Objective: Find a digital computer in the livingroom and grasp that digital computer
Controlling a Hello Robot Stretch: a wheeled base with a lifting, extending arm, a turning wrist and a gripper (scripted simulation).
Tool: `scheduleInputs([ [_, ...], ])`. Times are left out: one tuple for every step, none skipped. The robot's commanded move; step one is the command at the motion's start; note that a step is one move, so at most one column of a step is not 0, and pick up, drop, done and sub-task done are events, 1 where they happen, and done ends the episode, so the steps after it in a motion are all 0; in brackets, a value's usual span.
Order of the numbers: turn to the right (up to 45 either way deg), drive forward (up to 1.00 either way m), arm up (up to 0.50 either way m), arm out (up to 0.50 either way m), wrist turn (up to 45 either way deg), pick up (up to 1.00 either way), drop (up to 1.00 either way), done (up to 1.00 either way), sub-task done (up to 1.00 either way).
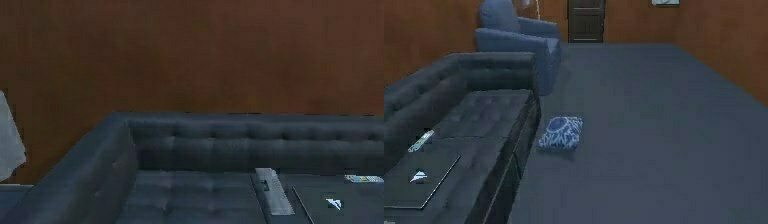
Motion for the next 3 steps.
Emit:
scheduleInputs([
  [36.0, 0.0, 0.0, 0.0, 0.0, 0.0, 0.0, 0.0, 0.0],
  [0.0, 0.25, 0.0, 0.0, 0.0, 0.0, 0.0, 0.0, 0.0],
  [-45.0, 0.0, 0.0, 0.0, 0.0, 0.0, 0.0, 0.0, 0.0],
])
